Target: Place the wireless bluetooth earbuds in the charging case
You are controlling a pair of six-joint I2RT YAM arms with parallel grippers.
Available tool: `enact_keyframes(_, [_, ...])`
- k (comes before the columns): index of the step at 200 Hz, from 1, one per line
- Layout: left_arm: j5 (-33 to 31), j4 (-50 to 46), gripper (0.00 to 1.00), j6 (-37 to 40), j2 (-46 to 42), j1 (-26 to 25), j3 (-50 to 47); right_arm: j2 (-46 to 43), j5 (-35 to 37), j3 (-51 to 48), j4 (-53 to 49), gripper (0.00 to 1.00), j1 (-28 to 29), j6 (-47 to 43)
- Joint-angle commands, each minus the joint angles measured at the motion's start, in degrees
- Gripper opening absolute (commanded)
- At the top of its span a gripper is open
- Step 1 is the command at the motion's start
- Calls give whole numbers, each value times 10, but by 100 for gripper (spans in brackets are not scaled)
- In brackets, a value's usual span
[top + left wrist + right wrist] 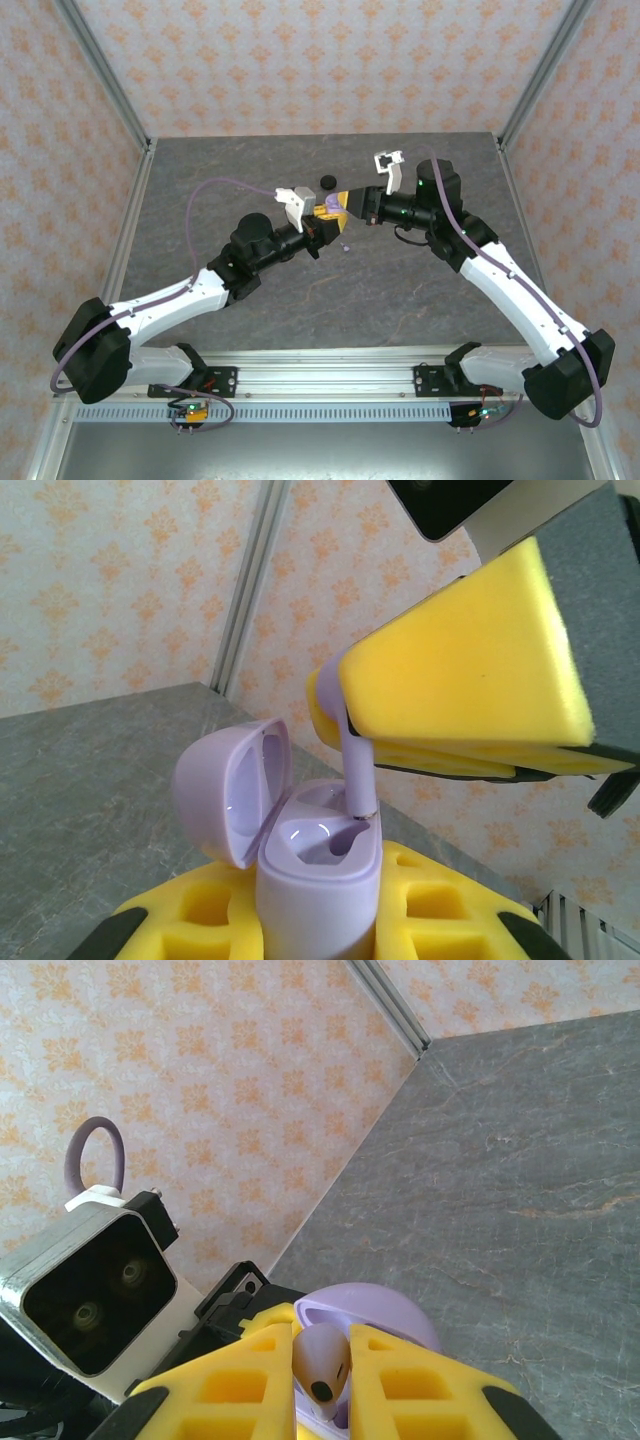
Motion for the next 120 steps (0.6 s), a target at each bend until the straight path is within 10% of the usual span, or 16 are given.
enact_keyframes(1, [4,0,13,16,3,-7,23,3,1,23,6,17,4,-10])
enact_keyframes(120, [-24,3,12,8,-10,-7,18,-3,15,6,-17,17,4,-19])
